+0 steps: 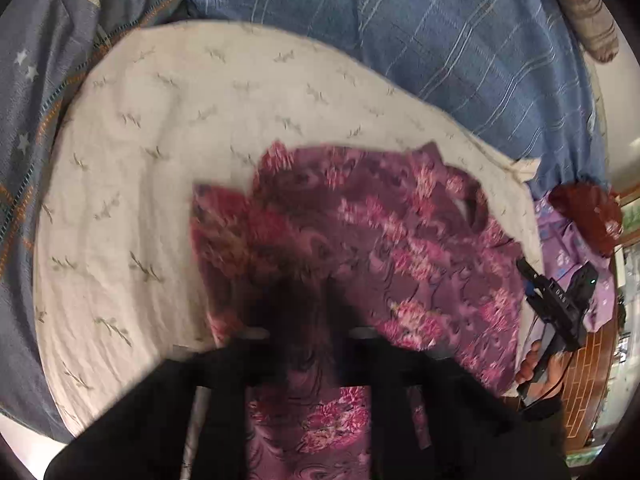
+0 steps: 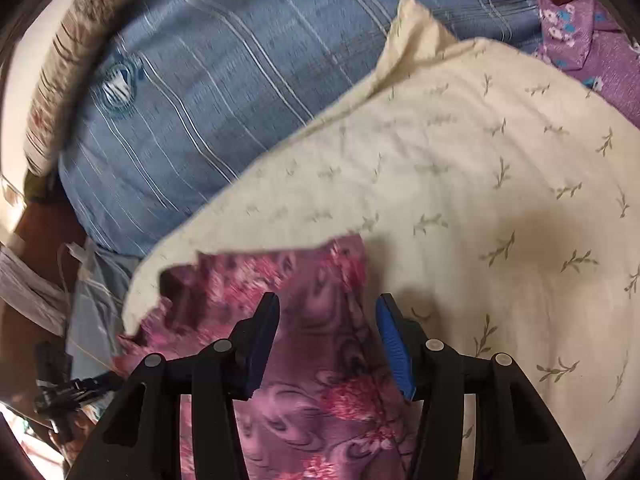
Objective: Fold small clothes
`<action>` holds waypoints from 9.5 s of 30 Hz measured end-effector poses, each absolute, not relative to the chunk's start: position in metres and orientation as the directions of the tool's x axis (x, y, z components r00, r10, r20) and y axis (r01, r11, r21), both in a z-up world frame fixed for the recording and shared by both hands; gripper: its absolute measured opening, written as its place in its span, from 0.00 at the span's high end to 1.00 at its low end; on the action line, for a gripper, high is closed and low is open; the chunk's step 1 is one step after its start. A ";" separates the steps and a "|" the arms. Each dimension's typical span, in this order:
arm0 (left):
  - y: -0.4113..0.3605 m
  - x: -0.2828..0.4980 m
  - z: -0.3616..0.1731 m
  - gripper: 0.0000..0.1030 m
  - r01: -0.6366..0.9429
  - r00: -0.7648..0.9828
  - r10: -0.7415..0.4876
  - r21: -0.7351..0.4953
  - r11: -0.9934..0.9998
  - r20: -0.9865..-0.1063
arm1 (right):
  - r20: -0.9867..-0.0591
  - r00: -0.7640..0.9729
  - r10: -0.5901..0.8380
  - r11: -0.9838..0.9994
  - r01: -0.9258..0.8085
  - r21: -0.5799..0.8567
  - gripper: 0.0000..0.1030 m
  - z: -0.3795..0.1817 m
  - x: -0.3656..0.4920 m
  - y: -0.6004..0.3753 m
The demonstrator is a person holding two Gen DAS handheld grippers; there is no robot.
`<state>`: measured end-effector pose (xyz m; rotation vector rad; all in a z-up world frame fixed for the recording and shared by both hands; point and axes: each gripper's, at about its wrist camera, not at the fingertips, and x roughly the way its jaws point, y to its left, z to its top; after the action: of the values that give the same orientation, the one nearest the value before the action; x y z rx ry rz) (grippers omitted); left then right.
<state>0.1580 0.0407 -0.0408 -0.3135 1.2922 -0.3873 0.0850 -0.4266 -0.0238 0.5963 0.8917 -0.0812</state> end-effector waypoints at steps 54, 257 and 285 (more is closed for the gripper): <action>0.057 0.119 0.030 0.97 0.186 0.469 -0.442 -0.404 0.896 -0.765 | -0.680 0.710 0.182 0.923 0.115 0.368 0.96 0.036 0.032 -0.378; 0.085 0.039 -0.016 0.34 -0.004 0.371 -0.506 -0.546 0.837 -0.778 | -0.753 0.657 -0.024 0.902 0.340 0.268 0.70 -0.008 -0.076 -0.406; 0.031 0.115 -0.054 0.15 0.010 0.257 -0.566 -0.584 0.812 -0.783 | -0.630 0.770 0.103 0.994 -0.057 0.092 0.37 -0.050 0.016 -0.271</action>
<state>0.1150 0.0309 -0.0540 -0.5236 1.2627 -0.4162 0.0156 -0.2709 -0.0504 0.0686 0.6865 0.0869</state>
